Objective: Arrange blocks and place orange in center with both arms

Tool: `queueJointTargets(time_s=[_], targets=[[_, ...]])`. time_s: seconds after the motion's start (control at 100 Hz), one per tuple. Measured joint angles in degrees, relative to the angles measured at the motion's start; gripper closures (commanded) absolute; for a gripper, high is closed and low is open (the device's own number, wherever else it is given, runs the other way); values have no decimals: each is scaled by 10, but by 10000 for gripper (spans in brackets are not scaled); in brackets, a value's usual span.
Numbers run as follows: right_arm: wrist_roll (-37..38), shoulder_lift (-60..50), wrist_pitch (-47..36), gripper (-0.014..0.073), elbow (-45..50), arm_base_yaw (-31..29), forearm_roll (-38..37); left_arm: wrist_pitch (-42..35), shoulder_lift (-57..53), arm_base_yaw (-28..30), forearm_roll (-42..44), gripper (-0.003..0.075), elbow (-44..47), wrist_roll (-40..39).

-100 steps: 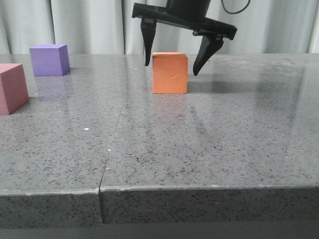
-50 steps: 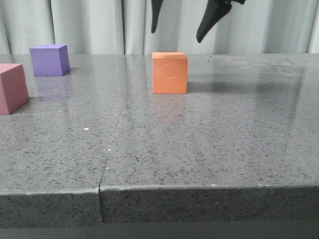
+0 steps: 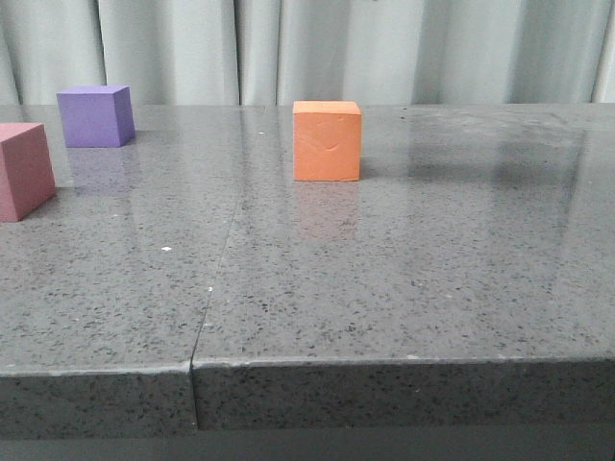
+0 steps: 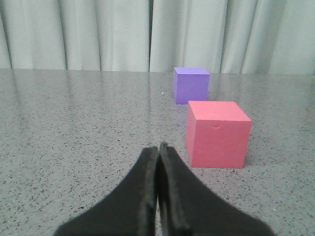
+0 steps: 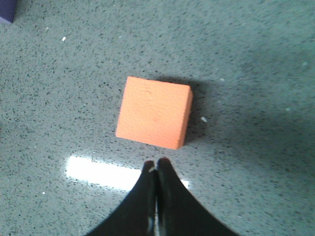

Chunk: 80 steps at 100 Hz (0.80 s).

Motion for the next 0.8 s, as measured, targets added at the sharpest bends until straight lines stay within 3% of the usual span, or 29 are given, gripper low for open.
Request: queueJointTargets(time_s=[0.33,0.56,0.8], targets=[[-10,-98,1,661,86,0,-35,0,0,0,0,741,0,0],[-10,-170,-2,661,193,0,-45,0,0,0,0,741,0,0],[-10,-250,-61,661,328,-5,-45,0,0,0,0,741,0,0]])
